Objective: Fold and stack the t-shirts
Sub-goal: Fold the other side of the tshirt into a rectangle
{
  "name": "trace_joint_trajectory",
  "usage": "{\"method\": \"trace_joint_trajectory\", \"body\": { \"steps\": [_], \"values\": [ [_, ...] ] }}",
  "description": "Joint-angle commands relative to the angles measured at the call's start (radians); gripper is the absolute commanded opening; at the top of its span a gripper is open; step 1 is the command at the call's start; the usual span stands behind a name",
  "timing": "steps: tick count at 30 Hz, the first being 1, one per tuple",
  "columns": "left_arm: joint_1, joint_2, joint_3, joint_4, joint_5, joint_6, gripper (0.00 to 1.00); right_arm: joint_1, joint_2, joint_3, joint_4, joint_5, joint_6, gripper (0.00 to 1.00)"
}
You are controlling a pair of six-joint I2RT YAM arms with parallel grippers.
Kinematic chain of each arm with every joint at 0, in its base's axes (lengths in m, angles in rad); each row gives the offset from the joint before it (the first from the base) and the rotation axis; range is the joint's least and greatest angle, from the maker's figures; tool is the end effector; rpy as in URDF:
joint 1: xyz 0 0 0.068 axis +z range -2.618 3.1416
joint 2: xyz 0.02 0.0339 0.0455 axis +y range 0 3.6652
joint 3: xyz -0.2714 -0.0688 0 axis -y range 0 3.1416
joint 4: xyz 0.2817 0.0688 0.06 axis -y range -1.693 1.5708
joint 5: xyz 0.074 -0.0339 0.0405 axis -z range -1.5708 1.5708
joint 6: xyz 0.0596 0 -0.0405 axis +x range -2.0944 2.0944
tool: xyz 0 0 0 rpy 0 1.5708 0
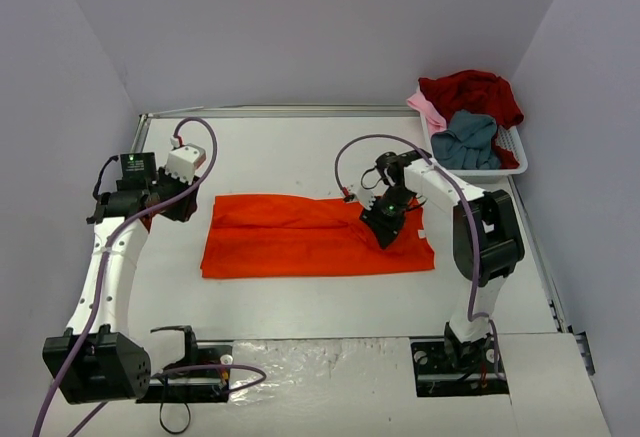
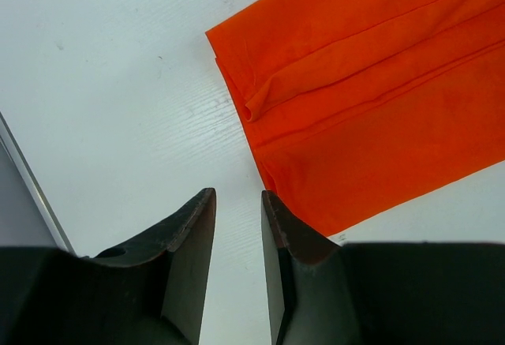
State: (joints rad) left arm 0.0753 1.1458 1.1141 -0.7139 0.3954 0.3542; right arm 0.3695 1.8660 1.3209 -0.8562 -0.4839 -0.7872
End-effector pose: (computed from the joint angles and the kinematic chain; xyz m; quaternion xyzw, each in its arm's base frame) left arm 0.2872 -0.0014 0.3243 0.2028 0.8786 -0.0920 0.4225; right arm 0.3558 0.1675 0.1535 -0.5458 0.7990 0.2165 0.1299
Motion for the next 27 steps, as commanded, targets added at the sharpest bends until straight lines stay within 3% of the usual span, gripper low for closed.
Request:
{"method": "trace_joint_trajectory", "body": {
  "steps": [1,14,27],
  "values": [
    [0.008,-0.032,-0.002,0.016,0.011,-0.012,0.29,0.016,-0.060,0.067,-0.096,-0.056,-0.003,0.23],
    [0.008,-0.009,-0.013,0.085,0.060,-0.046,0.29,0.035,0.021,0.210,-0.006,-0.004,0.089,0.21],
    [-0.006,0.191,-0.007,0.194,0.223,-0.006,0.30,0.039,0.091,0.219,-0.003,-0.028,0.106,0.18]
  ]
}}
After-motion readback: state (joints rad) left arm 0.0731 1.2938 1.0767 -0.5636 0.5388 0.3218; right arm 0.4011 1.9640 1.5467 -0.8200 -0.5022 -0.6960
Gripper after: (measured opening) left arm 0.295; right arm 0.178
